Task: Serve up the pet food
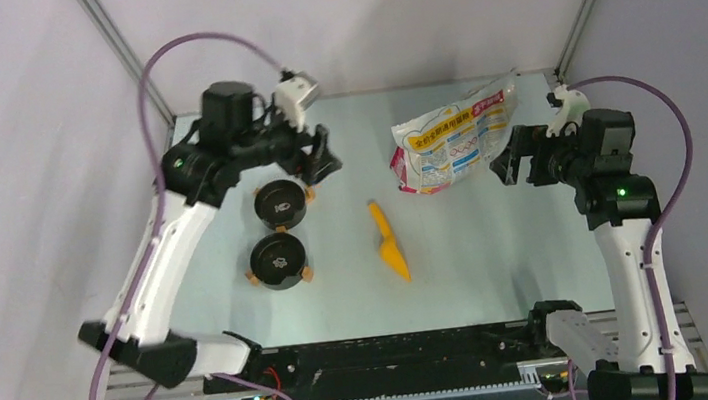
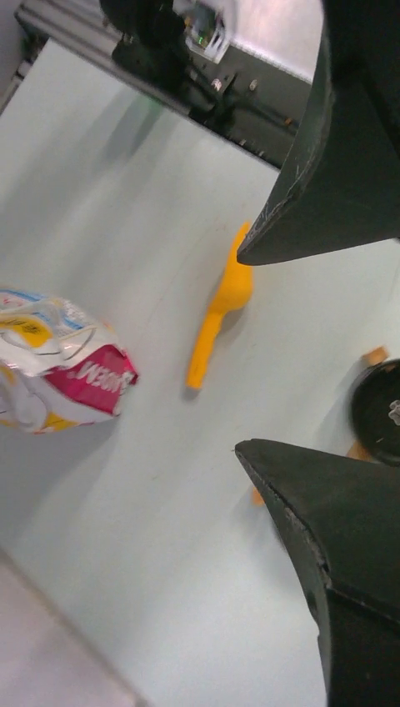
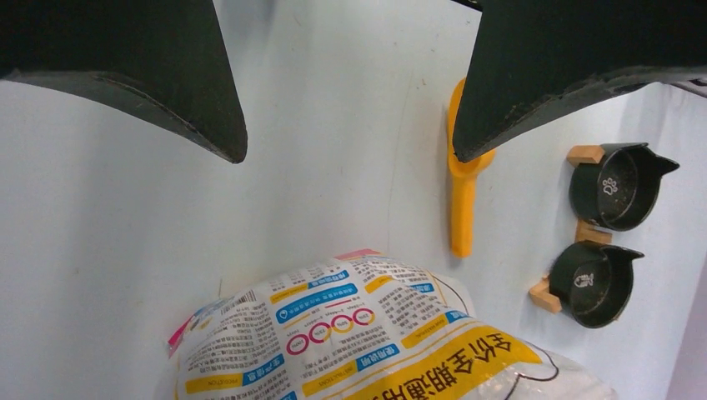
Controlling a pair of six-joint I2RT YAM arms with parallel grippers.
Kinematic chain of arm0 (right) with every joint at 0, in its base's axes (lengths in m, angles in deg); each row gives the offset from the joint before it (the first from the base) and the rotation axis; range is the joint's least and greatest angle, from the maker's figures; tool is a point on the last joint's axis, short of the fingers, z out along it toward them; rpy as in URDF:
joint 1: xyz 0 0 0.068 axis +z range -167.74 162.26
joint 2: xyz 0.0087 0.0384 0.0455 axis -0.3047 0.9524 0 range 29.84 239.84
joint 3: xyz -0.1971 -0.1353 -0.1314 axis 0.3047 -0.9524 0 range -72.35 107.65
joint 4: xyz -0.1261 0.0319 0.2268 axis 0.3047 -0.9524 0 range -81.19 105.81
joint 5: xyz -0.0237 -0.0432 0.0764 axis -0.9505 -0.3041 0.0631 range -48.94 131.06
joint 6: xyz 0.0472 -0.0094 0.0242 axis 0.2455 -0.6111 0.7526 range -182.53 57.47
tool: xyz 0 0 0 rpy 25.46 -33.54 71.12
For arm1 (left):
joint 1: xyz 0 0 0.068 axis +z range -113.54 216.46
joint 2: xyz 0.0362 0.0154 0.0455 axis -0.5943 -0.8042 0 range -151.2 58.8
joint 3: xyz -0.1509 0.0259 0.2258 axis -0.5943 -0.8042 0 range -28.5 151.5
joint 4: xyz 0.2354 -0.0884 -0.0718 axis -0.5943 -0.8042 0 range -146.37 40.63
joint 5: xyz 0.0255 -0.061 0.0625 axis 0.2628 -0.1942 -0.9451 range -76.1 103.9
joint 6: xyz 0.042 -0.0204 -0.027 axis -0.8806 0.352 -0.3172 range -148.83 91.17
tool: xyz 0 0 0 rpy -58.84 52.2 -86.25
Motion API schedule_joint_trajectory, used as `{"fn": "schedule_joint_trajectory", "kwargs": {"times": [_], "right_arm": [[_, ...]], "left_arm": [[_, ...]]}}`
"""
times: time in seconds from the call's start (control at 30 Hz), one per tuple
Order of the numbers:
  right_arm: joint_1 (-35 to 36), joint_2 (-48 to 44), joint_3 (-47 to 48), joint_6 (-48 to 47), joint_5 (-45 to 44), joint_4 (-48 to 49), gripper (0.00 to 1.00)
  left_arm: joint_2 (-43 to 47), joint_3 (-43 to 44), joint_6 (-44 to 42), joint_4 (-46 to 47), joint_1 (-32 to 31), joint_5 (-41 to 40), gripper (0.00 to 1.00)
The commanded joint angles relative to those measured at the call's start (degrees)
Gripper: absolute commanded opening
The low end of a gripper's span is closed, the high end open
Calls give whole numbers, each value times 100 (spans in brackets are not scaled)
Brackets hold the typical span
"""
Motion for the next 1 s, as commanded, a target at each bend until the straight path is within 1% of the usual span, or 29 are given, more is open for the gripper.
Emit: {"fn": "schedule_joint_trajectory", "kwargs": {"times": [0.0,0.03,0.1,0.13,0.17,0.2,0.23,0.3,0.4,0.47,0.63,0.67,0.7,0.77,0.83,0.93,0.97], "right_arm": [[-8,-174,410,123,180,68,96],[-8,-171,483,41,158,-76,96],[-13,-158,597,-100,60,-284,96],[-15,-146,637,-136,-10,-356,96],[-27,-144,696,-197,-29,-485,96],[-35,-154,713,-224,-39,-540,96],[-52,-165,719,-270,-39,-674,95],[-91,-206,698,-347,-32,-851,95],[-168,-275,603,-461,-88,-955,95],[-226,-310,566,-462,-110,-986,95],[-334,-386,555,-464,46,-1188,95],[-340,-396,554,-501,56,-1253,94],[-341,-408,554,-516,59,-1289,94],[-354,-432,544,-558,62,-1361,94],[-382,-461,533,-554,76,-1383,94],[-394,-490,528,-519,107,-1399,94],[-397,-492,550,-504,142,-1410,94]], "left_arm": [[-1154,987,-36,385,-609,-1281,82],[-1337,1264,70,501,-670,-1300,80],[-2049,1671,273,568,-750,-1271,77],[-2224,1808,240,548,-771,-1211,73],[-2607,2155,60,401,-827,-1037,72],[-2797,2332,-44,288,-883,-958,69],[-3146,2657,-206,81,-890,-826,68],[-3416,2812,-296,5,-909,-496,69],[-3438,2564,-193,375,-974,-390,74],[-3432,2393,-143,677,-1014,-309,75],[-3651,2455,-91,837,-1129,-275,71],[-3688,2490,-98,842,-1162,-253,66],[-3751,2570,-119,839,-1188,-245,63],[-3846,2693,-145,831,-1289,-252,53],[-3946,2821,-190,816,-1386,-315,50],[-4125,3023,-297,760,-1528,-540,47],[-4158,3060,-337,733,-1601,-735,44]]}}
